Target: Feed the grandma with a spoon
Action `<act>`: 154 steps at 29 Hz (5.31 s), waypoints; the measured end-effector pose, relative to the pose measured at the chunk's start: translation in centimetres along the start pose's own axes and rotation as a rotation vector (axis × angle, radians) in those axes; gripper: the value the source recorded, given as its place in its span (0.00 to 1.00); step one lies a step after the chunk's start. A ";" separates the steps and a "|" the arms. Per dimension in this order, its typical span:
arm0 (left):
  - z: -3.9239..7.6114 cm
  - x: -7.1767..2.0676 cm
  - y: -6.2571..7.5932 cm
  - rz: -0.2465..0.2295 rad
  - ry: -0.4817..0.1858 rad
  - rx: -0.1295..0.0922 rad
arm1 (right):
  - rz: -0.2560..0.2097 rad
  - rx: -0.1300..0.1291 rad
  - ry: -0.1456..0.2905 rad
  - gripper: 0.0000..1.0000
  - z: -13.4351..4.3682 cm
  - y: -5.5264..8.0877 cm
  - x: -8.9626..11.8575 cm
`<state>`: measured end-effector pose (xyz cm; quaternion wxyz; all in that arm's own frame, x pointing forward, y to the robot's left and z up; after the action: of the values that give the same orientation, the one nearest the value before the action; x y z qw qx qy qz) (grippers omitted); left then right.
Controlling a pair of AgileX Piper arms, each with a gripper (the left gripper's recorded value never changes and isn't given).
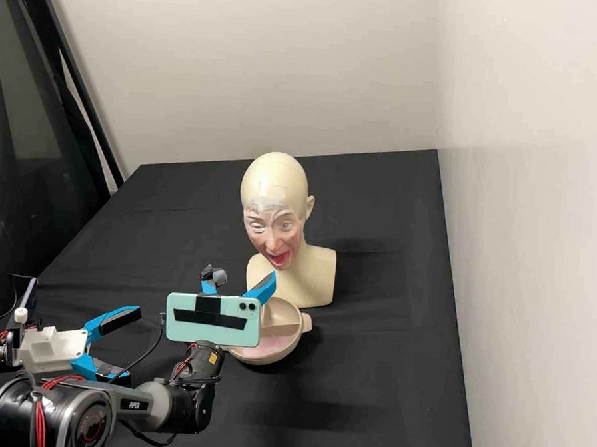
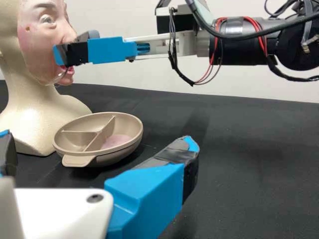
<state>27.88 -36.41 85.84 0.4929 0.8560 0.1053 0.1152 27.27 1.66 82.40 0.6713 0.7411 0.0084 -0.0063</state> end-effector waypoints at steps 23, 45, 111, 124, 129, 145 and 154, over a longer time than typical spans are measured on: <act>0.1 -0.07 0.2 0.008 -0.002 0.000 | -0.012 0.012 -0.023 0.00 0.8 -0.1 -1.4; 0.1 -0.42 0.1 0.002 -0.003 -0.002 | 0.001 0.006 -0.040 0.00 1.6 0.3 -1.6; 0.3 -0.77 0.1 0.003 -0.017 -0.012 | -0.153 -0.069 -0.242 0.00 7.7 -3.9 -1.5; 0.5 -0.77 0.0 0.002 -0.021 -0.011 | -0.129 -0.063 -0.242 0.00 7.7 -4.0 -0.4; 0.5 -0.76 0.0 0.002 -0.023 -0.012 | -0.129 -0.061 -0.246 0.00 7.7 -4.1 -0.3; 0.5 -0.76 0.0 0.002 -0.023 -0.012 | -0.085 -0.016 -0.211 0.00 6.2 -2.8 -0.4; 0.5 -0.76 0.0 0.002 -0.023 -0.012 | -0.007 0.035 -0.170 0.00 5.6 -1.4 -1.2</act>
<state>27.32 -37.09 85.53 0.4991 0.8544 0.0981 0.1064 26.03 -3.80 80.49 0.6565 0.7495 -0.0464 -0.0716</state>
